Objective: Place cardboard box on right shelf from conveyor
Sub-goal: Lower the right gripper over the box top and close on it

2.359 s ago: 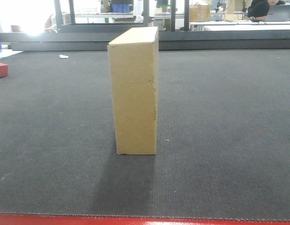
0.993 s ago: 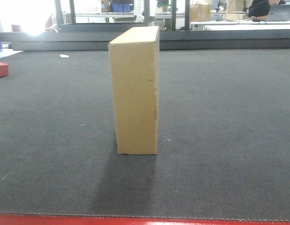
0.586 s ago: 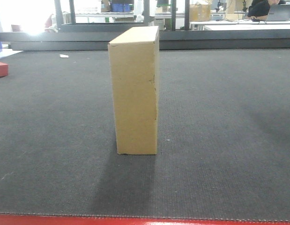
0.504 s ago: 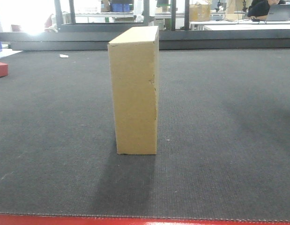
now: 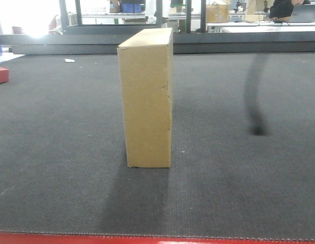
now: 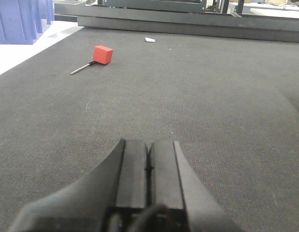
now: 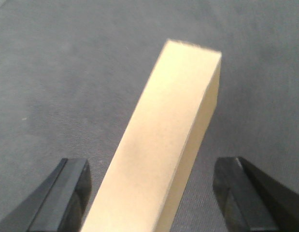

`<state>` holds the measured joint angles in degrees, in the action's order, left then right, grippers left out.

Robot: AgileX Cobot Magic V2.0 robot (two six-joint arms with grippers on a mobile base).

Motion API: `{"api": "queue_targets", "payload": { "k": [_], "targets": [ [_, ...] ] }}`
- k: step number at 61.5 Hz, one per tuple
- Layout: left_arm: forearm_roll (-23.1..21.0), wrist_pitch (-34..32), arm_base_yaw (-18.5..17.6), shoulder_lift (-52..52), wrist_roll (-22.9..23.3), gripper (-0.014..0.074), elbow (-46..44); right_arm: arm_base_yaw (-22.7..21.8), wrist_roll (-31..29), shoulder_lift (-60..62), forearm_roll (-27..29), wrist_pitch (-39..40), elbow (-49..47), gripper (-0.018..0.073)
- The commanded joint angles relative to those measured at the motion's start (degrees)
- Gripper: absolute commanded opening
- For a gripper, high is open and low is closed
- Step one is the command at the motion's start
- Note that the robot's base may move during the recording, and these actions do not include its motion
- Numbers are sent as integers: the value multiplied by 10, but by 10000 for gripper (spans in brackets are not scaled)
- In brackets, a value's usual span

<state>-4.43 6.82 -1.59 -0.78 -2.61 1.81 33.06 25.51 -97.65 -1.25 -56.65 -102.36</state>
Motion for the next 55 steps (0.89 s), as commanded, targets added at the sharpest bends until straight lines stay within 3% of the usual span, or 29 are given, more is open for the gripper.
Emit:
{"api": "queue_targets", "payload": {
  "k": [1,11,30,55],
  "targets": [
    [-3,-50,-4,-7,0,-116,3,17,83,-21,-69,-43,-78,614],
    [-3,-50,-4,-7,0,-116,3,46,122,-82,-102,-76,-149,614],
    [-3,-50,-4,-7,0,-116,3,73,202,-118,-182,-92,-161,614],
    [-3,-50,-4,-7,0,-116,3,73,219,-145,-180,-91,-160,614]
  ]
}}
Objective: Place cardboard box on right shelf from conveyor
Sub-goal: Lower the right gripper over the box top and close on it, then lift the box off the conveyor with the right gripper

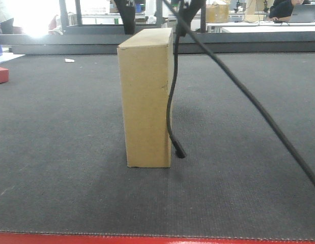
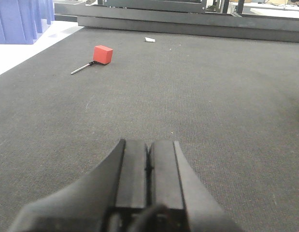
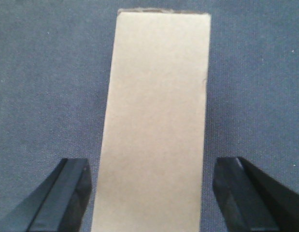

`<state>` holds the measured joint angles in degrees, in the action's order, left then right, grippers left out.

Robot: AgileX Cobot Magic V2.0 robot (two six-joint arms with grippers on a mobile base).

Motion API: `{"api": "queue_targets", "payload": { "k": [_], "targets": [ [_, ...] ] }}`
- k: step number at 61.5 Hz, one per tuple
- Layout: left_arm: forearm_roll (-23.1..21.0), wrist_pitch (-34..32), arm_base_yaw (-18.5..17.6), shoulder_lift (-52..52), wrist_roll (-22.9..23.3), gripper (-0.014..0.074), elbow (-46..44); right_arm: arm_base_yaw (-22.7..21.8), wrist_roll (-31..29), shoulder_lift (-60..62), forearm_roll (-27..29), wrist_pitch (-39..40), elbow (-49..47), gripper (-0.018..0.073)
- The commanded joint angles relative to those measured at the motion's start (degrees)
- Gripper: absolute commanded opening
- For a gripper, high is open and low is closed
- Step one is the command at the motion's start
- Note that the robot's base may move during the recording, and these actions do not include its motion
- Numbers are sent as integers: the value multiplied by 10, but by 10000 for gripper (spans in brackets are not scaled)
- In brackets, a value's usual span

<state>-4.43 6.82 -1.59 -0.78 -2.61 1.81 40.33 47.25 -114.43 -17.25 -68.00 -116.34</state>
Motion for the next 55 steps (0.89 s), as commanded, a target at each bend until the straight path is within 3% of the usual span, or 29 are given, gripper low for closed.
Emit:
{"api": "queue_targets", "payload": {
  "k": [1,15,19,25,33,55],
  "targets": [
    [-3,-50,-4,-7,0,-116,3,0,2,21,-19,22,-20,614],
    [-3,-50,-4,-7,0,-116,3,0,-1,-5,2,14,-20,597],
    [-3,-50,-4,-7,0,-116,3,0,-7,-5,2,13,-20,544],
    [-3,-50,-4,-7,0,-116,3,-2,-27,-4,6,13,-20,389],
    [-3,-50,-4,-7,0,-116,3,-16,-82,5,23,16,-22,225],
    [-3,-50,-4,-7,0,-116,3,-84,-335,94,125,31,-13,223]
  ]
}}
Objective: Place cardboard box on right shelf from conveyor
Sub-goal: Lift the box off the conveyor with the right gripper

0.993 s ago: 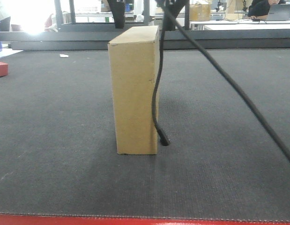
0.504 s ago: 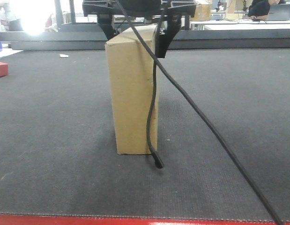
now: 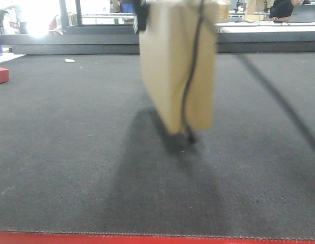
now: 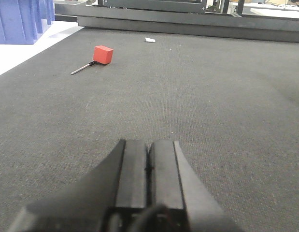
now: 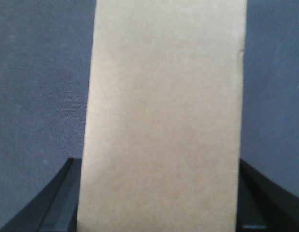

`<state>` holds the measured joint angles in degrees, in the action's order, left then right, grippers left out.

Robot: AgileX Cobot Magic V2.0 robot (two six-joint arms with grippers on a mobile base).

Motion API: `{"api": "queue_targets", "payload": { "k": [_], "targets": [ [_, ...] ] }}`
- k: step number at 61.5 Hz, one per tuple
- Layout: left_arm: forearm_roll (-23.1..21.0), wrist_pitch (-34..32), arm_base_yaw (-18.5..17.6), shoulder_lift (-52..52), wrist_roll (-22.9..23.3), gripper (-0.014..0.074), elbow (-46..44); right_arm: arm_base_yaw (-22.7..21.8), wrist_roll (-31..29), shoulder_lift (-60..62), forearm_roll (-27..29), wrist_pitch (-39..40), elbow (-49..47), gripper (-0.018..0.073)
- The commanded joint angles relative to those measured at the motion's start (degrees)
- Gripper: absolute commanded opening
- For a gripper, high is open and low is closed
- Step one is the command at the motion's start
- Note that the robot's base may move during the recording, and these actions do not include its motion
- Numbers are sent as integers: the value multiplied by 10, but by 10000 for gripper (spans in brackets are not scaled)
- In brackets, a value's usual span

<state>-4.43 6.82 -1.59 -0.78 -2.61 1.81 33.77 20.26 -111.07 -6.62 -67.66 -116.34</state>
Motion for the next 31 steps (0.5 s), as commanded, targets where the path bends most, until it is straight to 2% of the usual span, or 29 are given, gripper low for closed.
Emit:
{"api": "queue_targets", "payload": {
  "k": [1,7,12,31],
  "targets": [
    [-3,-50,-4,-7,0,-116,3,-24,-81,64,28,28,-10,223],
    [-3,-50,-4,-7,0,-116,3,-46,-138,100,49,35,23,223],
    [-3,-50,-4,-7,0,-116,3,-65,-166,143,50,64,87,223],
    [-3,-50,-4,-7,0,-116,3,-112,-171,336,50,236,363,223]
  ]
}}
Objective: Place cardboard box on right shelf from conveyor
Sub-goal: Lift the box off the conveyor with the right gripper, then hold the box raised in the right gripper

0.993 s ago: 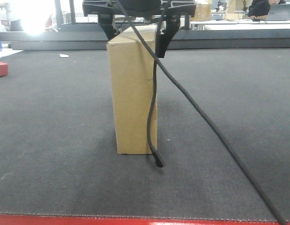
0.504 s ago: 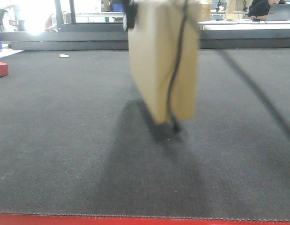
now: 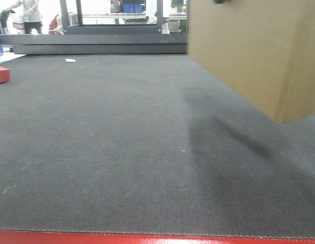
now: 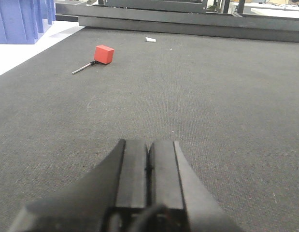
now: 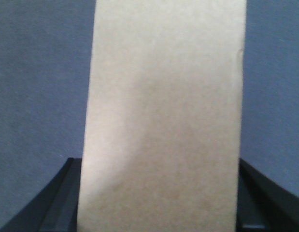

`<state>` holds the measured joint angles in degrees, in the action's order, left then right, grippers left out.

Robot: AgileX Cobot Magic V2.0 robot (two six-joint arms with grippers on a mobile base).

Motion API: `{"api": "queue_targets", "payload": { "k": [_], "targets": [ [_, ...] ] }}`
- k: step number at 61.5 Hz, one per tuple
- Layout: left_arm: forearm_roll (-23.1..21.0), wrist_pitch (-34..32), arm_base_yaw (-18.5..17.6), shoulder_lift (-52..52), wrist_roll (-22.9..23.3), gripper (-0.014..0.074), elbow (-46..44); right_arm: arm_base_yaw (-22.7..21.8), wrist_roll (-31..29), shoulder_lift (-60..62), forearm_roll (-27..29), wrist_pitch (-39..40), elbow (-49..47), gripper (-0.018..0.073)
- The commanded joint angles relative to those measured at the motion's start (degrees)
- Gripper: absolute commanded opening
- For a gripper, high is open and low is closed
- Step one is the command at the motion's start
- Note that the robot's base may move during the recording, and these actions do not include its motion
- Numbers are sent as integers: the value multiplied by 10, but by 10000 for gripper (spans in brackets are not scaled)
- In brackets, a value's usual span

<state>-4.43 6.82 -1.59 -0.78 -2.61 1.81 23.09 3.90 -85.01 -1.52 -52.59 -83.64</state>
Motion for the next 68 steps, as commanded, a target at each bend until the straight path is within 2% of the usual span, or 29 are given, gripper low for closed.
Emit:
{"api": "queue_targets", "payload": {
  "k": [1,10,18,29,43,68],
  "targets": [
    [-3,-50,-4,-7,0,-116,3,-5,-8,92,-1,103,60,223],
    [-3,-50,-4,-7,0,-116,3,-5,-8,219,-1,168,169,223],
    [-3,-50,-4,-7,0,-116,3,-5,-8,328,-1,181,242,223],
    [-3,-50,-4,-7,0,-116,3,-5,-8,485,-1,177,299,223],
    [-3,-50,-4,-7,0,-116,3,-5,-8,636,-1,166,320,223],
    [-3,-50,-4,-7,0,-116,3,-5,-8,661,-1,163,320,223]
  ]
}}
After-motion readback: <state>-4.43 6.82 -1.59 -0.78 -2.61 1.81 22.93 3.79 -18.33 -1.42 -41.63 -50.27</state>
